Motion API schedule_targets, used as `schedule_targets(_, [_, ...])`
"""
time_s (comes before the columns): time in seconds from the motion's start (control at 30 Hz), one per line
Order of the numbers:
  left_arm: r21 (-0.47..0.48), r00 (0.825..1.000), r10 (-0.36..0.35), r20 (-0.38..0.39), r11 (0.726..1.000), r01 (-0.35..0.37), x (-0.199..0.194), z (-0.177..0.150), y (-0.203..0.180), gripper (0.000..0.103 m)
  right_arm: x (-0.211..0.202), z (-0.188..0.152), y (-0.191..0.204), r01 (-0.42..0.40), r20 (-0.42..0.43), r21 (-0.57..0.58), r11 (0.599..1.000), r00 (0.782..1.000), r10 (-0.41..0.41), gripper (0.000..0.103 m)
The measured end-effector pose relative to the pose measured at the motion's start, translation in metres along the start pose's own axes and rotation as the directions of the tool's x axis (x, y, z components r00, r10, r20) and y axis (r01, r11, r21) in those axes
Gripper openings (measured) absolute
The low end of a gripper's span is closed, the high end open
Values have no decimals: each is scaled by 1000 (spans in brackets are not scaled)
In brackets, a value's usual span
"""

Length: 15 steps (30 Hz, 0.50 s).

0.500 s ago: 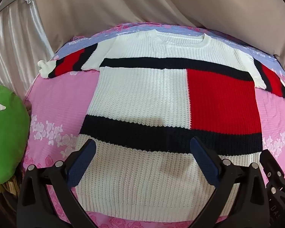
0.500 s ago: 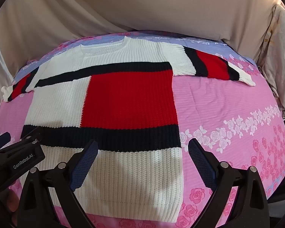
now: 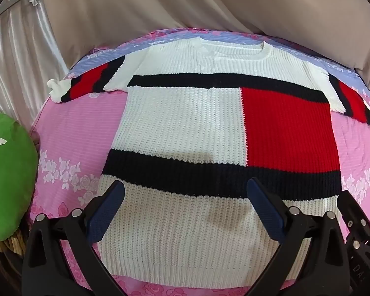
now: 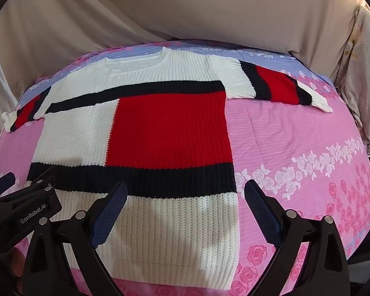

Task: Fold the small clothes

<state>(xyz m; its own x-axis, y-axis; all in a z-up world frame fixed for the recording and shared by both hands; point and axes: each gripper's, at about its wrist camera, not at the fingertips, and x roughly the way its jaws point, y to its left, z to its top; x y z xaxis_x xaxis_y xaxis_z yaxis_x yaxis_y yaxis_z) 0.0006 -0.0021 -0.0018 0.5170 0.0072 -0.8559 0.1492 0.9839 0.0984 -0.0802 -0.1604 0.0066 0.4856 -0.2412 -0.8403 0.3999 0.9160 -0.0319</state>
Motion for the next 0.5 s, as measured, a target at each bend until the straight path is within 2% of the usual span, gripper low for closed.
schedule_targets(0.5, [3,1000,-3,-7,1000,3,4,0,0,97,2,3,3,-1,-3,-5,1000,1000,1,94])
